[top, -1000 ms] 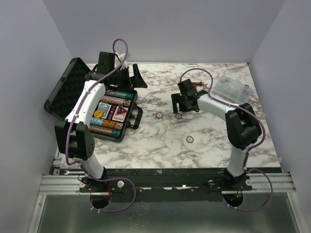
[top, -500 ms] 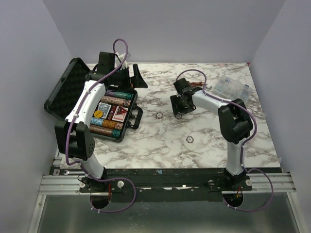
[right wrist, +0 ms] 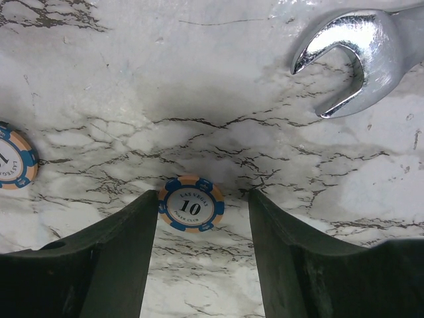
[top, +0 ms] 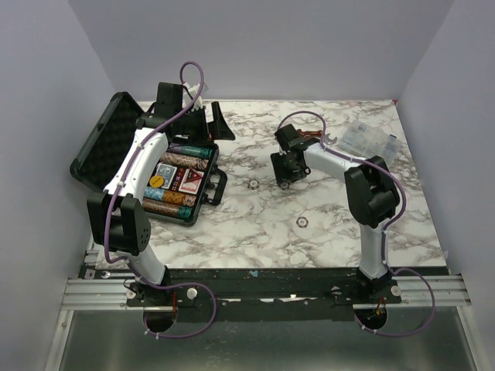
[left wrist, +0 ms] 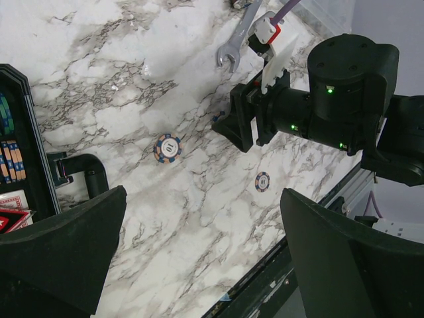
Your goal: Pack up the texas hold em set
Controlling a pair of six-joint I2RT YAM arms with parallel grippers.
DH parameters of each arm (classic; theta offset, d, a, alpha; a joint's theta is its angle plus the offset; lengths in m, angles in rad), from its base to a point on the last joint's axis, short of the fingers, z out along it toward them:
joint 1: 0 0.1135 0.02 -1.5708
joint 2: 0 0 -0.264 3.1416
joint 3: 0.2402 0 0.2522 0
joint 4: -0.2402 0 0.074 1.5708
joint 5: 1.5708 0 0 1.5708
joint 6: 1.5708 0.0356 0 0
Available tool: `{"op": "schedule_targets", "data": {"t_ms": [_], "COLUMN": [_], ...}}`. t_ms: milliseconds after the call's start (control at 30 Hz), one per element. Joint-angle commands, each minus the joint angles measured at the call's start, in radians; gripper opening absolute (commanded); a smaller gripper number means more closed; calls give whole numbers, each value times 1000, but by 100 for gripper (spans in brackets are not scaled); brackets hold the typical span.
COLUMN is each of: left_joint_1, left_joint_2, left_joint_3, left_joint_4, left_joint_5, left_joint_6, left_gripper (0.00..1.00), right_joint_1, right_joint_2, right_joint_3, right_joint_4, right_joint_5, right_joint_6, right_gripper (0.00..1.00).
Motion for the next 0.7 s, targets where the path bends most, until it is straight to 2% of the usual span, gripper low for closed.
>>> {"op": "schedule_targets", "data": {"t_ms": [0, 233, 500, 667], "left_joint_1": [4, 5, 4, 4], "left_joint_2": [-1, 1, -1, -1], "left_joint_3": [9, 10, 9, 6], "left_joint_4": [3, 1, 3, 4], "left_joint_5": [25, 23, 35, 27], "left_joint_6": [3, 5, 2, 2], "left_gripper": [99, 98, 98, 98], "right_joint_1": [15, 46, 48, 47], "right_joint_2": [52, 64, 42, 51], "right_joint_3": [21, 29, -43, -53], "right_joint_4": [-54, -78, -50, -44], "right_joint_5": [-4, 33, 2, 10], "right_joint_6": [-13, -16, -7, -8], "right_gripper": [58, 58, 59, 55]}}
